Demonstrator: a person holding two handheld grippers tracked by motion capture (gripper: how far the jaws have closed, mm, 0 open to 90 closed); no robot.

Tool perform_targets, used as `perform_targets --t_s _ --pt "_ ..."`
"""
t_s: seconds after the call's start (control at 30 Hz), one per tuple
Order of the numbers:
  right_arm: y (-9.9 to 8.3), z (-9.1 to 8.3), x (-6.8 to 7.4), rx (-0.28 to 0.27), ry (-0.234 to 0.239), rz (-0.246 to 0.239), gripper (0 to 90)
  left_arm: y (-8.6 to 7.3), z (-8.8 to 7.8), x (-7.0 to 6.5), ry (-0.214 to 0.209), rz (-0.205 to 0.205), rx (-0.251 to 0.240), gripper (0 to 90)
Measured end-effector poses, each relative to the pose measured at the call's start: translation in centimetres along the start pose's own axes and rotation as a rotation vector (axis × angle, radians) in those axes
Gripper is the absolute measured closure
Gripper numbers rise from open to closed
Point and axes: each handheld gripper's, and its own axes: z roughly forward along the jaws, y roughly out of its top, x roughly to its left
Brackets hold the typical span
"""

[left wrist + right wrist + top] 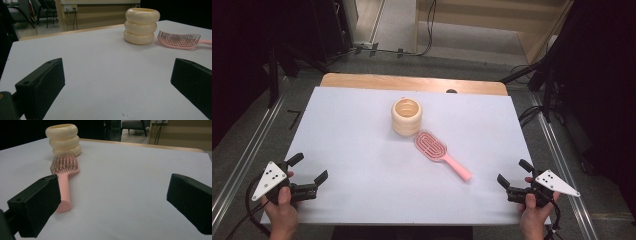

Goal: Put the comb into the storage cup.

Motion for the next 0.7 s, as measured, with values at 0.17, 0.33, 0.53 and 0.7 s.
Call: perform_targets --t_s 0.17,0.33,0.53,0.7 --pt "0.2 0.0 0.0 0.0 0.005 0.006 0.0 0.0 0.1 -0.1 -0.011 0.001 0.015 0.0" --pt "0.6 0.7 0.3 0.041 0.042 -0.007 0.0 -0.1 0.2 -0.1 -0.013 0.002 0.021 0.0" --pt "1.6 0.8 0.7 0.037 0.031 -0.01 0.0 -0.1 0.2 -0.2 -0.01 0.002 0.02 0.0" --pt "2.5 1.1 1.2 0.05 0.01 -0.016 0.0 -0.1 0.3 -0.1 -0.012 0.001 0.029 0.0"
